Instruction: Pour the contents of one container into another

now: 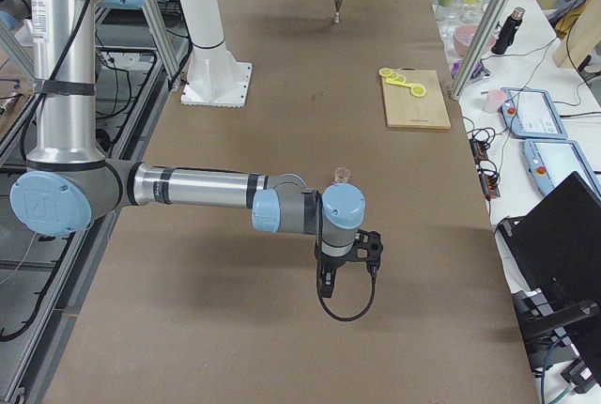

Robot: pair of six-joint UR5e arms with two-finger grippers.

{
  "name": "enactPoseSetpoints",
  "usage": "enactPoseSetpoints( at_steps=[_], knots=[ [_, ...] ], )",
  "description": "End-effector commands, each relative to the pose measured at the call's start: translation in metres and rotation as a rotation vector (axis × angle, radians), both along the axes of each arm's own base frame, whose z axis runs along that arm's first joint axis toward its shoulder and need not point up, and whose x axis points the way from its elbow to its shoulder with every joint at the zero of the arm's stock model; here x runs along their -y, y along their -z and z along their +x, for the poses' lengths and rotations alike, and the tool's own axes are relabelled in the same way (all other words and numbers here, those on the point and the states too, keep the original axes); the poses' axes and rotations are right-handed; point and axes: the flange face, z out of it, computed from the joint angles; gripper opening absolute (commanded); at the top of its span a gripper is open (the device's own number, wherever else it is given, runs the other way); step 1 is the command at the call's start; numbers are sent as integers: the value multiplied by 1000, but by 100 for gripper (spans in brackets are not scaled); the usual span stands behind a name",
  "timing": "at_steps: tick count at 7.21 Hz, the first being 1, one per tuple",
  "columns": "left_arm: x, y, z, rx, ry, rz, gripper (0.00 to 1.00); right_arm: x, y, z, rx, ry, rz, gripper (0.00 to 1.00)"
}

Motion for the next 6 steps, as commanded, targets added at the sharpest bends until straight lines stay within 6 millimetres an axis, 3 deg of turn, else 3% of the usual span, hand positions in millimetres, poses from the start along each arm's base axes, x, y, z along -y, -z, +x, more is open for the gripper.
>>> enactPoseSetpoints(
  at_steps=[1,6],
  knots=[
    [10,33,-1,1,5,-56,99,-1,-1,0,1,0,-3,100],
    [7,25,-3,29,4,-65,99,-1,0,0,2,0,-1,100]
  ],
)
